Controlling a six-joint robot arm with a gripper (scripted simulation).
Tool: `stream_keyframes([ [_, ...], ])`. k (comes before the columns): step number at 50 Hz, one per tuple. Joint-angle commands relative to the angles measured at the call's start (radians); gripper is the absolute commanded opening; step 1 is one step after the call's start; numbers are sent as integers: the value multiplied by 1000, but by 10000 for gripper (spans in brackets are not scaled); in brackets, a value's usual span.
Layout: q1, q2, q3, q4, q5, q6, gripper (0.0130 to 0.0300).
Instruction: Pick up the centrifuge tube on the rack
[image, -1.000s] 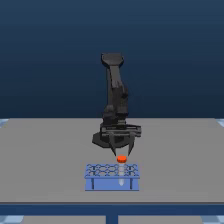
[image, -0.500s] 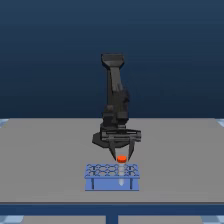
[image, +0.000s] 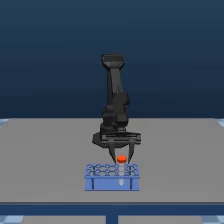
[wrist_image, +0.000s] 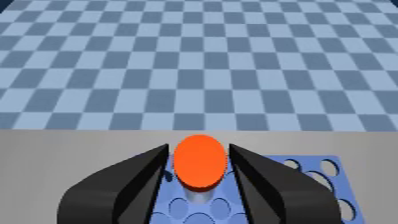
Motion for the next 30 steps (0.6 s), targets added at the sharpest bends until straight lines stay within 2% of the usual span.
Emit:
stream_keyframes([
  [1, 0, 0, 0, -3, -8, 8, 300],
  [7, 0, 0, 0, -3, -8, 8, 300],
  [8, 0, 0, 0, -3, -8, 8, 130],
  [30, 0, 0, 0, -2, -6, 7, 130],
])
